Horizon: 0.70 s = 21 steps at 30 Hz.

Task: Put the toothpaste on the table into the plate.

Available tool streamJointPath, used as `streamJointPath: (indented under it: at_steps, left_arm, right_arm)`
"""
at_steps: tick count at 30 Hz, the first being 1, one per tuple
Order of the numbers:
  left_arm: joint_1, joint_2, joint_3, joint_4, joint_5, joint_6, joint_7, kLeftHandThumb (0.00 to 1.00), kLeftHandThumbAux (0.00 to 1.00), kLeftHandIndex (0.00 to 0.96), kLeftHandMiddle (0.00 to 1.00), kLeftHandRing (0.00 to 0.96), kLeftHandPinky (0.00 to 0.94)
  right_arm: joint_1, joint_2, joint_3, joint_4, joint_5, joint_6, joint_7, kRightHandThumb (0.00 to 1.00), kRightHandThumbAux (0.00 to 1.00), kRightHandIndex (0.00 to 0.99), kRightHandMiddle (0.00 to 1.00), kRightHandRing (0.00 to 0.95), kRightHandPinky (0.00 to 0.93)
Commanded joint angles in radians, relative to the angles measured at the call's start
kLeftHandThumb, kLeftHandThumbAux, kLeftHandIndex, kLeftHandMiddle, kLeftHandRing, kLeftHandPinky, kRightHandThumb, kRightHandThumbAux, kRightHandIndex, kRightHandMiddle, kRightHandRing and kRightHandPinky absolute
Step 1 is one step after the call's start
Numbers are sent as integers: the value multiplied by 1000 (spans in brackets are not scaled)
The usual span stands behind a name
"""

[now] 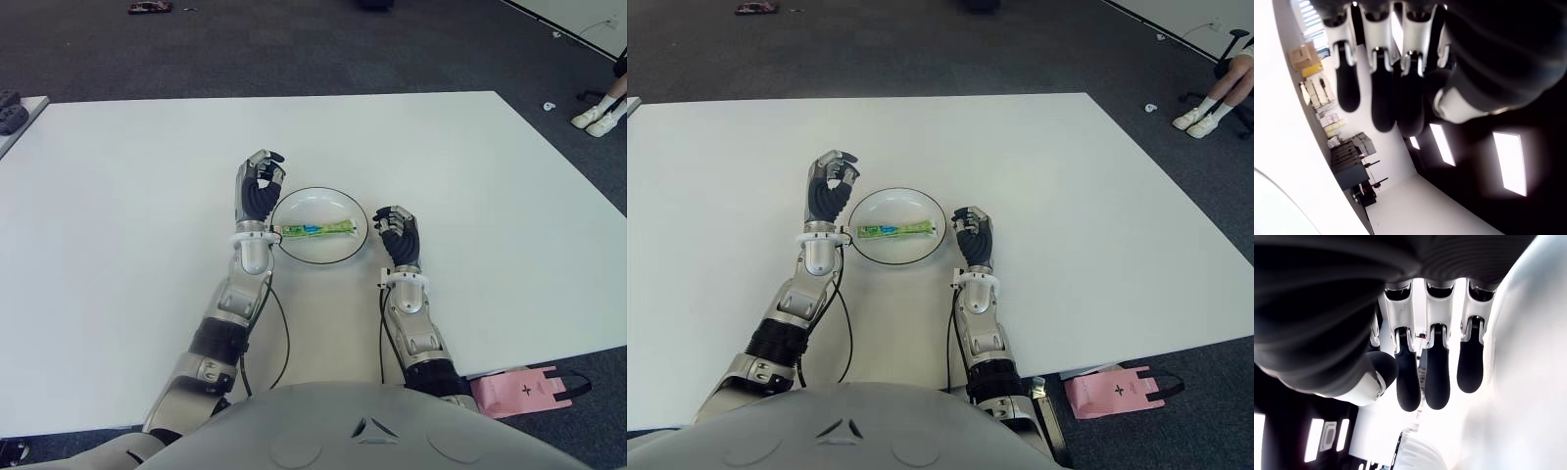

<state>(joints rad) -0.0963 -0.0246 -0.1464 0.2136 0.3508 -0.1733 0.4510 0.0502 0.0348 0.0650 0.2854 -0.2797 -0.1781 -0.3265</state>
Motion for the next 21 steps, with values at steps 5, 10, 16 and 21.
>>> streamJointPath:
  at_steps: [5,10,16,21]
  left_arm:
    - [41,-31,50,-18,-80,37,-41,706,719,432,534,486,395]
    - [60,-31,66,-2,-107,12,-55,706,719,432,520,477,410]
    - [68,-26,82,32,-142,-37,-81,705,720,433,500,484,464]
    - [64,-17,108,117,-191,-126,-123,706,720,434,505,492,502]
  right_arm:
    - [56,-3,-1,69,3,53,6,706,730,427,507,502,507]
    - [55,-5,-3,73,8,46,10,706,729,427,504,496,499]
    - [52,-5,-3,77,11,42,11,705,729,426,502,496,515]
    - [49,-7,-3,82,11,37,12,704,729,426,505,501,517]
